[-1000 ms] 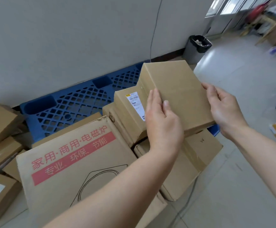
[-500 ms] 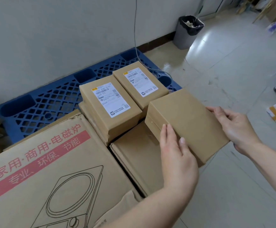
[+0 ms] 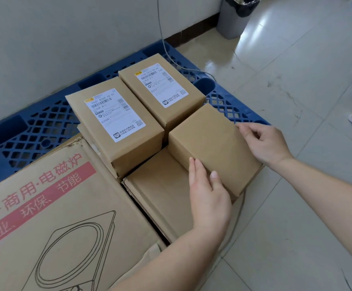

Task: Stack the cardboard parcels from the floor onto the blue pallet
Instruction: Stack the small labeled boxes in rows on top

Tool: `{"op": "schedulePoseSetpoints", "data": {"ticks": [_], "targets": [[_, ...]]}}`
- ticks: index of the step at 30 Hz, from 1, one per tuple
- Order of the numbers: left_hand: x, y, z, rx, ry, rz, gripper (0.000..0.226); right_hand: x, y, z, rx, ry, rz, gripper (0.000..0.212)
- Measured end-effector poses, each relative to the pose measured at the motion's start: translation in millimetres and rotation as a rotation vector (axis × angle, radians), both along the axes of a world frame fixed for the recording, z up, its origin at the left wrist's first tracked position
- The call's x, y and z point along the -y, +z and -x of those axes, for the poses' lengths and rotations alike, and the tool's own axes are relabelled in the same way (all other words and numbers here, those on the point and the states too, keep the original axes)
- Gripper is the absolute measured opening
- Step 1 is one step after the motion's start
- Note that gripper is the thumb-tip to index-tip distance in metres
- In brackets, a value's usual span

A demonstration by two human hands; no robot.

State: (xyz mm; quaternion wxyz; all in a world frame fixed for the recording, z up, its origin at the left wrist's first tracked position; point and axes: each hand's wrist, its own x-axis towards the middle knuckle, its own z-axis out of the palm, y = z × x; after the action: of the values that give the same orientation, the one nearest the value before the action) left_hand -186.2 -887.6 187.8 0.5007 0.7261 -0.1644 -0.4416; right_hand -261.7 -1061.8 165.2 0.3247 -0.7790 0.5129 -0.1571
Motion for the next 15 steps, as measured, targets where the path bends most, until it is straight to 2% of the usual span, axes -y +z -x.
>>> {"op": "schedulePoseSetpoints", "data": {"ticks": [15], "targets": [[2,6,-20,0.039,0.0,-0.031,0.053,-9,10,-31,-0.027,-0.029,0.081,0.034]]}}
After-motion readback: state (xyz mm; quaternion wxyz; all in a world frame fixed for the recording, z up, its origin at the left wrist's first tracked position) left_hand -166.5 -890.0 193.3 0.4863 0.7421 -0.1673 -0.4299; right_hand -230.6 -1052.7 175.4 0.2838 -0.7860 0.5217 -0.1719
